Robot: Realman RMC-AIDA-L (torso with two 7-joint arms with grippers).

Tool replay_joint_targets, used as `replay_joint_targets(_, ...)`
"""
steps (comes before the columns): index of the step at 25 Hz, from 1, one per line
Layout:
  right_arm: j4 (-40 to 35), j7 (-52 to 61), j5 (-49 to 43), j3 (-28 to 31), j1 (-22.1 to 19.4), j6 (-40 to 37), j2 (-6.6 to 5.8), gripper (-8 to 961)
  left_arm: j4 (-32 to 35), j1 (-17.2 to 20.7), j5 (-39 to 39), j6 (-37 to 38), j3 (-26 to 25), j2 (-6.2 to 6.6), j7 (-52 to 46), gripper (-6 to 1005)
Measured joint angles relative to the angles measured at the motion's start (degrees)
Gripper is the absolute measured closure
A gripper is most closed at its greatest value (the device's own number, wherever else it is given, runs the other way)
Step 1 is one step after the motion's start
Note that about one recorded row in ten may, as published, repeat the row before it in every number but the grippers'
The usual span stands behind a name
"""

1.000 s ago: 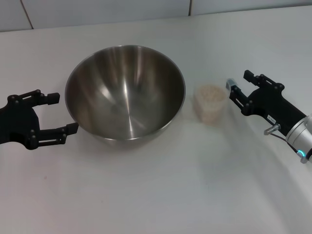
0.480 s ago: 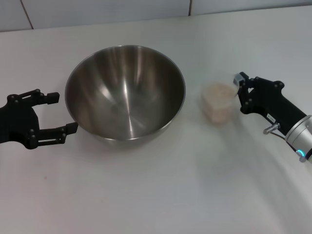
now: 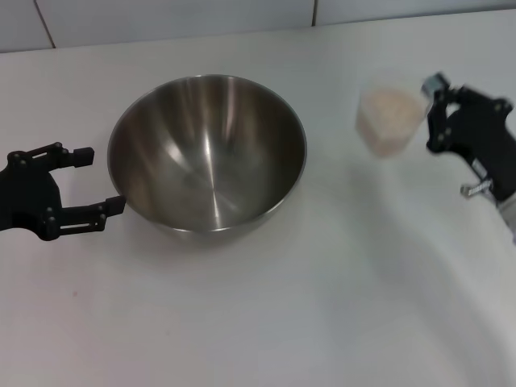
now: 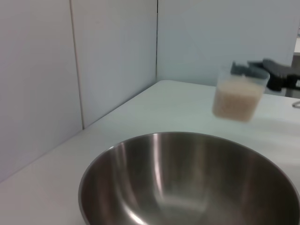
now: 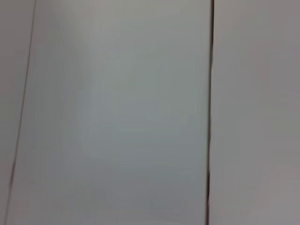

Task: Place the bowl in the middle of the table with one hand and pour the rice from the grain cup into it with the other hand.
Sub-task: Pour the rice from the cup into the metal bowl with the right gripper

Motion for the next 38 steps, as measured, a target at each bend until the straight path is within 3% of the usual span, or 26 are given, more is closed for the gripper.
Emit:
replay_joint_targets(4, 2.1, -9.2, 0.0, 3.8, 2.6, -4.4, 0.00, 936, 0.0, -0.4, 0.0, 0.0, 0.2, 0.05, -0.2, 133)
replay_joint_targets(6, 4.3, -17.1, 0.0, 4.3, 4.5, -5.0, -0.03, 936, 0.0, -0.4, 0.0, 0.0, 0.3, 0.04, -0.2, 133)
replay_joint_targets(7, 6.7, -26.9, 0.0, 4.4, 6.4, -5.0, 0.00, 936, 0.0, -0.4, 0.0, 0.0, 0.3, 0.04, -0.3, 133)
replay_joint_targets(9, 8.0, -31.8, 0.0, 4.4, 7.1, -4.8, 0.02, 936, 0.0, -0.5, 0.0, 0.0, 0.3, 0.04, -0.4, 133)
replay_joint_targets(17, 17.3, -87.8, -1.3, 4.4, 10.9, -2.0, 0.23, 937, 0.1, -0.9, 0.1, 0.0, 0.3, 0.04, -0.9, 133)
replay_joint_targets(24, 17.3, -105.6, -6.7, 4.5, 11.4, -1.7, 0.23, 937, 0.1, -1.6, 0.1, 0.0, 0.3, 0.04, -1.0, 133)
replay_joint_targets(38, 20.8, -137.7, -10.9, 4.5, 14.2, 7.1, 0.23, 938, 0.1, -3.5, 2.9, 0.0, 0.3, -0.14, -2.4, 133)
